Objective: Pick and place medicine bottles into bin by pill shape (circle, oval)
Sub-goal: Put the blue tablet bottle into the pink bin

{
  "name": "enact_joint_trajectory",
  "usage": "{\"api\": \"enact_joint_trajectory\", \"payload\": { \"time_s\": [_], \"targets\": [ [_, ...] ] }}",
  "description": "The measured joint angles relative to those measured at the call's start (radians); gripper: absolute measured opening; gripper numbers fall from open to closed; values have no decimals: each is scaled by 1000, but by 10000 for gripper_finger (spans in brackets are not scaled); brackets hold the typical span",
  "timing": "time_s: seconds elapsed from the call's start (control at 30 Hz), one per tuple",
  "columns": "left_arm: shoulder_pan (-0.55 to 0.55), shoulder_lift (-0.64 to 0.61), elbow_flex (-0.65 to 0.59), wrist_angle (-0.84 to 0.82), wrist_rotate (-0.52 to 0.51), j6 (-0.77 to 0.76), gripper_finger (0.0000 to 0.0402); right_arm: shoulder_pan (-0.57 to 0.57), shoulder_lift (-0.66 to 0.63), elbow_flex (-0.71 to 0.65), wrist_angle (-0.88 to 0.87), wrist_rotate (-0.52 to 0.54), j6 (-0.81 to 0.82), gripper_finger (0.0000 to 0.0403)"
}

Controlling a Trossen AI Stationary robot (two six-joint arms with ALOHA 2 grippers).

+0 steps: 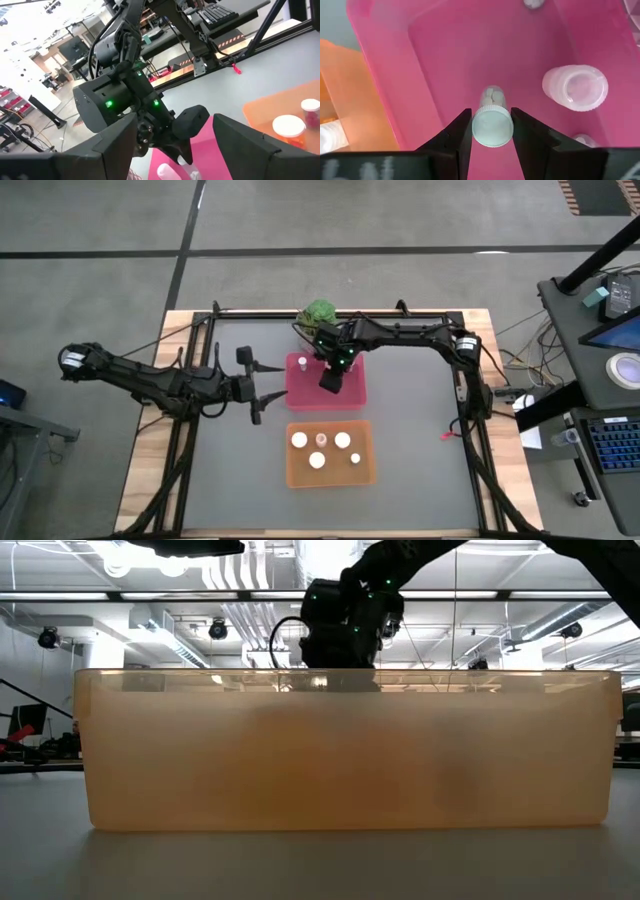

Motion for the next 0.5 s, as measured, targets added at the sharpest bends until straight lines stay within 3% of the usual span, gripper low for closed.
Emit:
{"api": "enact_joint_trajectory", "payload": {
  "time_s": [0.5],
  "targets": [
    [0, 0, -2, 3, 0, 1, 244, -4, 0, -5, -84, 108, 1, 116]
  ]
}}
